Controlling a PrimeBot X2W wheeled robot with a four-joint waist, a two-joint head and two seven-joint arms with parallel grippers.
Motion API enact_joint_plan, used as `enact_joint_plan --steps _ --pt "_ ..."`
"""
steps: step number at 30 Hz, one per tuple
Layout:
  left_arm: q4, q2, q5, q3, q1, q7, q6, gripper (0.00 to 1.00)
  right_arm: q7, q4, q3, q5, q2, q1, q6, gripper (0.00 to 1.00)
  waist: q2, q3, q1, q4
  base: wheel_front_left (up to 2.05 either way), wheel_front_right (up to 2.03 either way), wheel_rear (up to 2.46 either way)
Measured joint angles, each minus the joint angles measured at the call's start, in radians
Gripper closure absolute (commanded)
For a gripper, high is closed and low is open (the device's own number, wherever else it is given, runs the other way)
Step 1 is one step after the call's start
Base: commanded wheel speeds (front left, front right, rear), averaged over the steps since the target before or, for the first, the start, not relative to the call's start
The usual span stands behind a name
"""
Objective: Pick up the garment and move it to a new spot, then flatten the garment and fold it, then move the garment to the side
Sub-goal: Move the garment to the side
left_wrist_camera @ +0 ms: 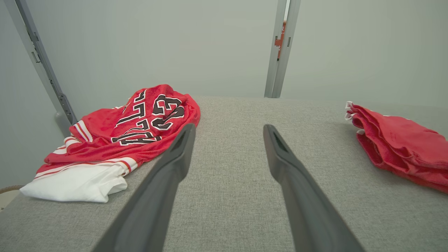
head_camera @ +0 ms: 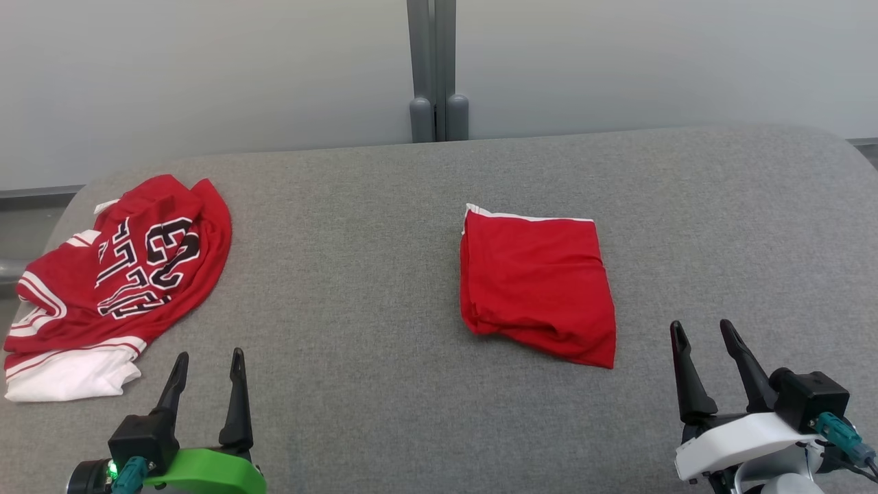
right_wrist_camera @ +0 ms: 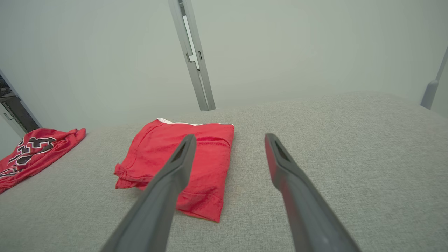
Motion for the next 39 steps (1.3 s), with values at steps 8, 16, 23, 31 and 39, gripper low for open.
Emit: enact_joint_plan --steps 8,16,23,31,39 --pt "0.0 0.005 -0.007 -0.007 0.001 0.0 0.005 0.0 0.0 0.003 0.003 0.002 -0.001 0.0 0.0 0.0 0.0 0.0 0.0 0.0 0.0 0.0 0.0" --pt "0.004 0.013 -0.011 -0.009 0.001 0.0 0.009 0.0 0.0 0.009 0.006 0.002 -0.002 -0.003 0.0 0.0 0.0 0.001 0.0 0.003 0.0 0.0 0.0" --pt "0.005 0.016 -0.018 -0.011 0.001 0.0 0.014 0.0 0.0 0.022 0.008 0.002 0.0 -0.019 0.0 0.0 0.0 0.005 0.0 0.002 0.0 0.0 0.0" --pt "0.003 0.016 -0.021 -0.02 -0.002 0.0 0.021 0.0 0.01 0.08 0.06 -0.008 -0.021 -0.166 0.0 0.0 0.0 0.025 0.0 -0.003 0.0 0.0 0.0" --pt "0.006 0.008 -0.027 -0.045 -0.047 0.0 0.02 0.0 0.024 0.223 0.109 -0.017 -0.053 -0.378 0.0 0.0 0.0 0.079 0.0 0.018 0.0 0.0 0.0"
